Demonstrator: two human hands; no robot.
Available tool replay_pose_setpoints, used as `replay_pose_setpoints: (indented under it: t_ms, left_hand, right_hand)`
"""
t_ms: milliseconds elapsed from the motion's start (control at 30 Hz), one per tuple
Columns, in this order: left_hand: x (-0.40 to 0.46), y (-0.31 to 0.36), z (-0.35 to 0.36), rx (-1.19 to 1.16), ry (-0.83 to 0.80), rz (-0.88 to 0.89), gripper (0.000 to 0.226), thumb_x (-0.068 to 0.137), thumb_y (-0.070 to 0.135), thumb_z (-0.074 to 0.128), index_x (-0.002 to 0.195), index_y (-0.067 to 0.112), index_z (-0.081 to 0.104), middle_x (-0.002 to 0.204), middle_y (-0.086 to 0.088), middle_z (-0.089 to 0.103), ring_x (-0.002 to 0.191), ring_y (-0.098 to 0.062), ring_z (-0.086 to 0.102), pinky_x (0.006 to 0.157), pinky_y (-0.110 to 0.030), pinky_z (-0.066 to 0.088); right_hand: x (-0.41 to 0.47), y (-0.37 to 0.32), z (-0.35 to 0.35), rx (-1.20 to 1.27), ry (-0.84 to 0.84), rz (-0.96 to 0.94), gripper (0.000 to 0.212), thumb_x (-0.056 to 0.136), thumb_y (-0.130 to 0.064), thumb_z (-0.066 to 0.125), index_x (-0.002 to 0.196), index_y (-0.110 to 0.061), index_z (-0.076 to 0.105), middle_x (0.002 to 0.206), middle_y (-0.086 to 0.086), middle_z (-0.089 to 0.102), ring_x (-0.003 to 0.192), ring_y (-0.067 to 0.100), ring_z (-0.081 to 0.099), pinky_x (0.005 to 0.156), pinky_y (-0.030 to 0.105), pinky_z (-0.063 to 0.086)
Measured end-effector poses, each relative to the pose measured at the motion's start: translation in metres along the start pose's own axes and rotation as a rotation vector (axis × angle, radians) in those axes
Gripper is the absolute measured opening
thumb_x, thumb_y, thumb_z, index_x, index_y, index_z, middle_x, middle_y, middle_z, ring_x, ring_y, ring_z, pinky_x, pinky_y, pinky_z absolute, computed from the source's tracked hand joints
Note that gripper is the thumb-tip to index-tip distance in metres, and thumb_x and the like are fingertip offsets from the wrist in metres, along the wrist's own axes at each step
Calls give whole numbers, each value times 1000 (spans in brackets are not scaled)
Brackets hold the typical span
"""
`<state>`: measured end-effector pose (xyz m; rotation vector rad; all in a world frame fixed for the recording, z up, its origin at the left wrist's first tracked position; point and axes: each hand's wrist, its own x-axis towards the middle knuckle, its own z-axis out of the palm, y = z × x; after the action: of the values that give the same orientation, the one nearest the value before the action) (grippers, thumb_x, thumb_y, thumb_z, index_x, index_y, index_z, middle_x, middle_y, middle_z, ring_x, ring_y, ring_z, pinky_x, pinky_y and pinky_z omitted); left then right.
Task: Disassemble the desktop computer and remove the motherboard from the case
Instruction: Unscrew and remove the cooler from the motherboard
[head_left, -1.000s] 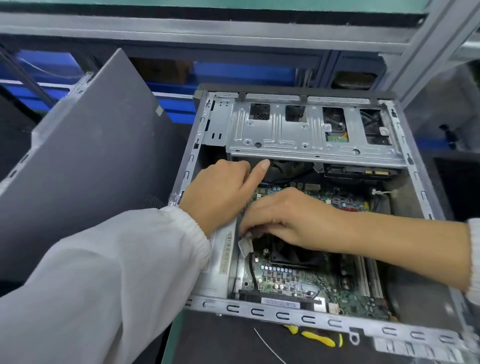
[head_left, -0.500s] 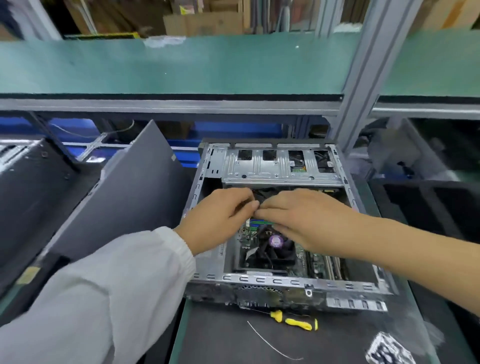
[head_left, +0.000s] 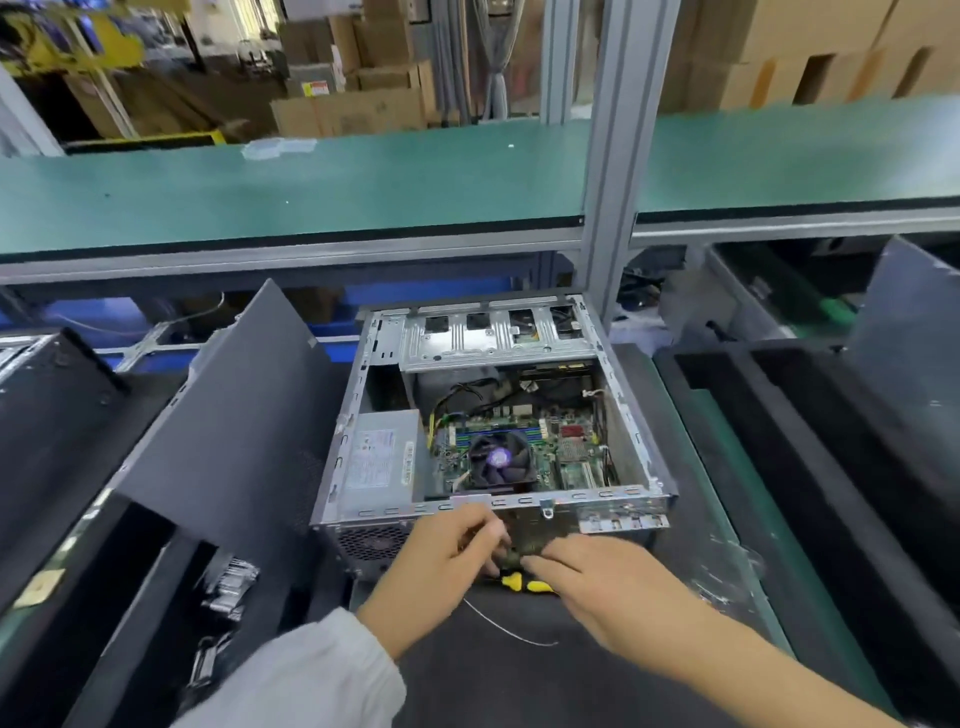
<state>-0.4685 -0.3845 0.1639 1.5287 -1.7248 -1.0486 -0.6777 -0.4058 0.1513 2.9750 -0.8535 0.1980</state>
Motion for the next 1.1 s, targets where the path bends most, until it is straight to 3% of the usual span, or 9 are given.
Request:
replay_pose_setpoints:
  t_ms: [133,267,333,433,533,633,767,933,1100]
  left_hand:
    - [-4,-47,30,97,-42,-67,19,97,21,49,85,25,63,81,7,69,74,-7,66,77,-31,54]
    - [1,-72,48,215,-20,-49,19,97,17,49,106,19,65,101,4,67,93,-10,61,90,-21,45]
    - [3,-81,52,345,-18,2,26,96,15,48,119,16,61,116,3,61,107,-9,54,91,-5,30]
    - [4,-86,54,449,-36,63,33,94,13,46,125,16,58,122,2,57,113,-13,52,97,-11,30]
    - [4,-90,55,550,-73,85,35,95,14,45,129,17,53,126,1,51,113,-18,52,100,-24,36]
    - [1,-93,54,655,-125,99,37,96,20,46,134,22,48,131,4,48,117,-17,50,101,-27,37]
    - [-7,-75,37,685,-84,174,33,96,35,49,128,28,53,119,7,56,114,-11,46,95,-27,40]
    - [-16,-13,1,484,221,492,14,86,38,60,94,28,66,78,12,59,77,-6,51,65,-24,45]
    - [17,41,-37,251,387,462,11,85,22,69,96,23,70,83,17,64,77,-1,55,67,-13,38]
  right_hand:
    - [-10,-7,44,3,-207,84,40,56,-22,80,94,-27,68,81,-12,63,70,11,61,55,22,48]
    - [-2,-3,74,-11,-258,164,42,86,-4,48,126,-15,48,116,3,54,107,27,49,89,36,40]
    - [3,-3,82,-48,-296,228,41,87,-4,46,126,-14,46,118,6,51,109,28,48,90,37,37]
    - [11,-8,83,-86,-338,299,32,87,-5,48,118,-10,51,116,10,52,107,32,50,87,39,39]
    - [18,-17,75,-150,-294,302,25,55,-21,83,76,-16,69,80,5,64,73,22,63,62,26,50]
    - [18,-23,68,-180,-224,312,35,27,-27,90,47,-18,62,51,0,57,51,13,59,47,18,45]
    - [18,-23,24,-237,-110,206,34,31,-31,88,49,-20,61,47,-4,57,53,11,58,48,16,43]
    - [28,-13,-65,-75,159,124,10,77,-25,75,77,-22,66,75,-11,61,68,15,58,62,22,41]
    - [63,18,-130,506,381,264,17,90,-28,62,105,-20,61,85,-13,62,75,4,57,69,19,46]
